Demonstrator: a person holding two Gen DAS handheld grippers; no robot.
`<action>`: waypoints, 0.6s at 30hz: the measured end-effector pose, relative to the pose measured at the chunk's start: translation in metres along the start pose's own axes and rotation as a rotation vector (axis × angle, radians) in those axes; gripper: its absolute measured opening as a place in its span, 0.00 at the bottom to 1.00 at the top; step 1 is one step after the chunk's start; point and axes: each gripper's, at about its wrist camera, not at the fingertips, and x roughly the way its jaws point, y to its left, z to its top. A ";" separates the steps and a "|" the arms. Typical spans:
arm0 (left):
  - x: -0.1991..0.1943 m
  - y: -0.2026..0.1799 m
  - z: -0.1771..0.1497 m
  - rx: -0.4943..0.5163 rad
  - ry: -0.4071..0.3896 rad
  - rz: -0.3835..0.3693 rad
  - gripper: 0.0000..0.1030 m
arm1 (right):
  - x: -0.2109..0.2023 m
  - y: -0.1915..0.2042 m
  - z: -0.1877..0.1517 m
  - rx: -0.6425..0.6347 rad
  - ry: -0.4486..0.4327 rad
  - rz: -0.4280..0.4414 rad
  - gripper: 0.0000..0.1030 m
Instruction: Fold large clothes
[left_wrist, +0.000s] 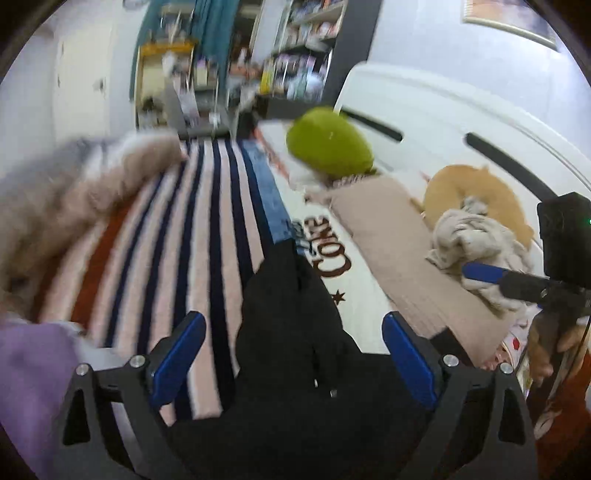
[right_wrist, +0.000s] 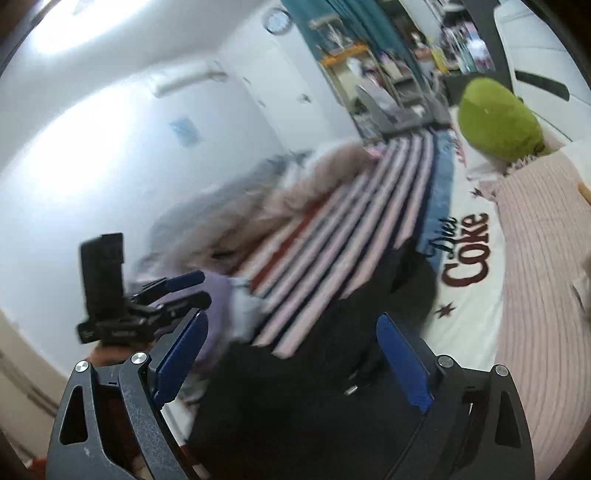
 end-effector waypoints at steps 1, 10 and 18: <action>0.032 0.013 0.003 -0.049 0.050 0.006 0.92 | 0.023 -0.016 0.007 0.031 0.030 -0.021 0.89; 0.235 0.089 -0.037 -0.394 0.375 -0.073 0.91 | 0.209 -0.184 -0.030 0.385 0.312 -0.182 0.79; 0.233 0.078 -0.037 -0.356 0.308 -0.182 0.06 | 0.227 -0.185 -0.036 0.328 0.245 -0.090 0.02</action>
